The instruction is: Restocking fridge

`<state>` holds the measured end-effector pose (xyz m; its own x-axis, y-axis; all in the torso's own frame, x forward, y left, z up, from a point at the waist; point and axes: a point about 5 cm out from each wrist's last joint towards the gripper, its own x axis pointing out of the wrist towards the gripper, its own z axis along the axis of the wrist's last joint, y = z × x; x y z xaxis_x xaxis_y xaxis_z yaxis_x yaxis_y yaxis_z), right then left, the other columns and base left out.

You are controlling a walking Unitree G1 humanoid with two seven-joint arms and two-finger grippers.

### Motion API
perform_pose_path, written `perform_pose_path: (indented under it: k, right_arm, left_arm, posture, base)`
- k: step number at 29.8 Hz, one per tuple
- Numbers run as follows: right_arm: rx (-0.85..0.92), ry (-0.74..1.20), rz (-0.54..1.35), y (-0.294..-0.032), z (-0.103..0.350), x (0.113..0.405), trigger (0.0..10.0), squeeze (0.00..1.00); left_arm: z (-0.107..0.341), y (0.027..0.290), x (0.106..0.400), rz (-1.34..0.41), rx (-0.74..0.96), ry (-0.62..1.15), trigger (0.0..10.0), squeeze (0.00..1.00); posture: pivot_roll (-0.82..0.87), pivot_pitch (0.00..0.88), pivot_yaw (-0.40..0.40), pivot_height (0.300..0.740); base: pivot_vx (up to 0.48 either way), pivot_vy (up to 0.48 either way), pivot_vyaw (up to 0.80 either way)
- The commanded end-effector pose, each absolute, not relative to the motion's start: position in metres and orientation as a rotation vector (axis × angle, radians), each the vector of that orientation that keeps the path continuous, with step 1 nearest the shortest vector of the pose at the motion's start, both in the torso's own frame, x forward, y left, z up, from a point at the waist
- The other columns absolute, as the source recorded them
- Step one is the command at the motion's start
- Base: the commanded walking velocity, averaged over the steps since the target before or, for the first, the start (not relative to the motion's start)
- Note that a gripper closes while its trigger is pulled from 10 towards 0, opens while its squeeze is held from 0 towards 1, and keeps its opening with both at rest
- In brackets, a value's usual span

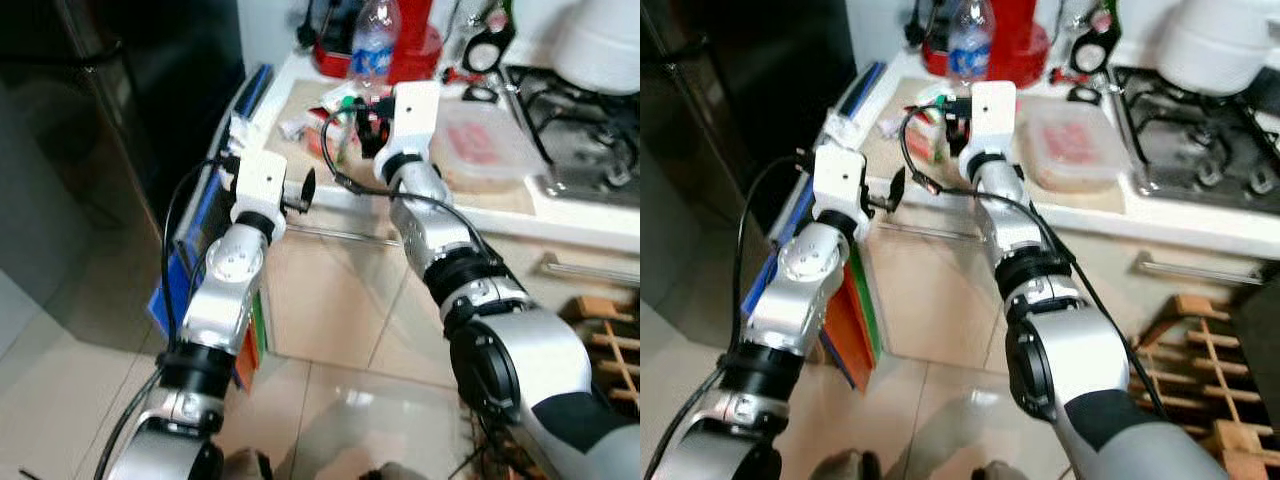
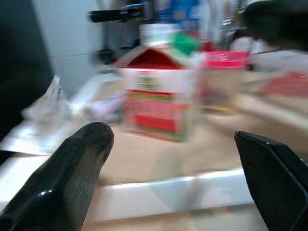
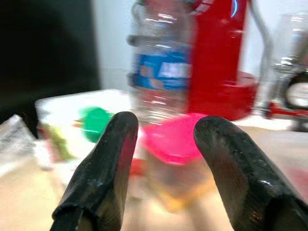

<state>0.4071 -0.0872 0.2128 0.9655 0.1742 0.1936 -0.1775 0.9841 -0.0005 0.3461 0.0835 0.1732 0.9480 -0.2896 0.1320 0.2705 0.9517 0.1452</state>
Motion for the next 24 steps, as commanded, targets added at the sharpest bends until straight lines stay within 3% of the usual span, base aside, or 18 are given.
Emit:
perform_pose_path:
  k: [1,5,6,8,9,18,24]
  right_arm:
    - [0.019,-0.195,0.202,-0.0779,0.2158,0.4067,10.0,1.00]
    - [0.026,-0.186,0.193,-0.0788,0.2139,0.4066,10.0,1.00]
    - [0.027,-0.183,0.191,-0.0791,0.2132,0.4066,10.0,0.18]
    - [0.027,-0.182,0.191,-0.0794,0.2128,0.4066,10.0,0.18]
    - [0.027,-0.182,0.195,-0.0791,0.2125,0.4064,10.0,0.00]
    - [0.006,-0.177,0.211,-0.0772,0.2104,0.4055,10.0,0.00]
    - [0.011,-0.175,0.221,-0.0750,0.2079,0.4043,10.0,0.00]
  left_arm:
    - [0.1749,0.0936,0.3480,-0.250,0.133,-0.157,10.0,0.00]
    - [0.1744,0.0949,0.3487,-0.242,0.135,-0.152,10.0,0.00]
    - [0.1741,0.0952,0.3489,-0.241,0.135,-0.150,10.0,0.00]
    - [0.1739,0.0953,0.3490,-0.240,0.135,-0.149,10.0,0.00]
    - [0.1734,0.0958,0.3495,-0.234,0.138,-0.145,10.0,0.00]
    - [0.1743,0.0946,0.3487,-0.247,0.135,-0.153,10.0,0.00]
    - [0.1755,0.0931,0.3473,-0.263,0.116,-0.162,10.0,0.00]
  posture:
    - [0.05,0.027,-0.024,0.740]
    - [0.05,0.028,-0.024,0.740]
    - [0.05,0.029,-0.024,0.740]
    - [0.05,0.029,-0.024,0.740]
    - [0.05,0.030,-0.024,0.740]
    - [0.05,0.030,-0.026,0.740]
    - [0.05,0.025,-0.022,0.740]
  base:
    - [0.000,0.000,0.74]
    - [0.000,0.000,0.53]
    - [0.000,0.000,0.00]
    - [0.000,0.000,0.00]
    - [0.000,0.000,0.00]
    - [0.000,0.000,0.00]
    - [0.412,0.000,0.73]
